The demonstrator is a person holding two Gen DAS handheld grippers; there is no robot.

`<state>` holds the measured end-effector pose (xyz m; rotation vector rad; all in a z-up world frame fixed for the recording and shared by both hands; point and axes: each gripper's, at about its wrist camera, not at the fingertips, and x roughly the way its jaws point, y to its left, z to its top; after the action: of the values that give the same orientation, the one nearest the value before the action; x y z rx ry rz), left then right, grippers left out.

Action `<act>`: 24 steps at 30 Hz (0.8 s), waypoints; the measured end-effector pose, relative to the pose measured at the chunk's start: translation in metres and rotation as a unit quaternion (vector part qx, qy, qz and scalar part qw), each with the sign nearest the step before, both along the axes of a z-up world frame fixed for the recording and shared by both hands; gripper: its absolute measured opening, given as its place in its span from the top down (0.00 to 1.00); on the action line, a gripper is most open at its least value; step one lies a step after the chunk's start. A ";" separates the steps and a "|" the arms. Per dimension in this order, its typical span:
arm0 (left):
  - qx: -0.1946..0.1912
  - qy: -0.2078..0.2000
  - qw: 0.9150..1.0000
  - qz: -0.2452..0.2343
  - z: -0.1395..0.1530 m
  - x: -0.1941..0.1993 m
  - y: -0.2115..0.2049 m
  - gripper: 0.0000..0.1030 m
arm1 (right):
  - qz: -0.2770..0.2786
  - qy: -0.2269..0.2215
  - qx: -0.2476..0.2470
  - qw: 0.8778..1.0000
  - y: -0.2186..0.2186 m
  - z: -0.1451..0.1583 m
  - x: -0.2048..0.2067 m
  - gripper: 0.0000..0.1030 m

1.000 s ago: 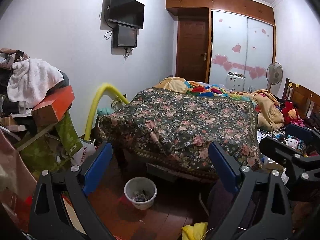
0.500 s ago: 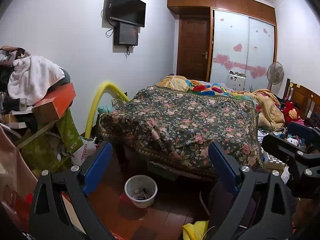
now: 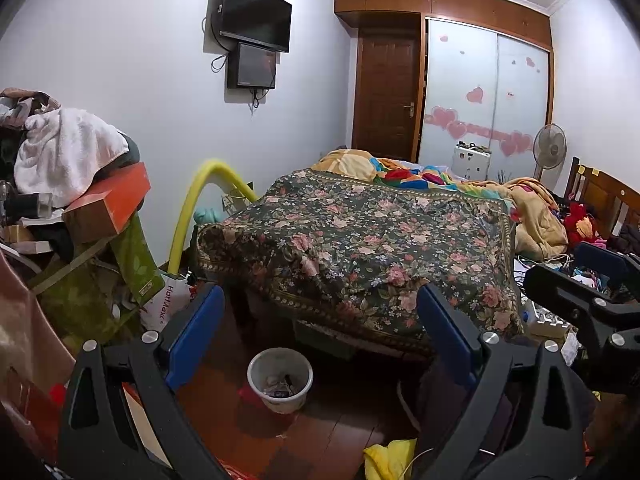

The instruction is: Collect trash

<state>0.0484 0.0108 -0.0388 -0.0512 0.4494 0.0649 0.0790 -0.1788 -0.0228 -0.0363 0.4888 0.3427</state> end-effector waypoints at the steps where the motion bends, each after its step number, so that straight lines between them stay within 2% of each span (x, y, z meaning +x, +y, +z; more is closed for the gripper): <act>1: 0.000 0.000 1.000 0.000 0.000 0.000 0.000 0.06 | 0.000 -0.001 0.000 1.000 0.000 0.000 0.000 0.00; 24: -0.002 -0.006 1.000 -0.009 0.001 -0.001 0.001 0.06 | -0.012 -0.006 0.004 1.000 0.000 0.002 -0.005 0.00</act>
<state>0.0469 0.0122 -0.0374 -0.0510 0.4379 0.0452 0.0740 -0.1792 -0.0208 -0.0252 0.4765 0.3209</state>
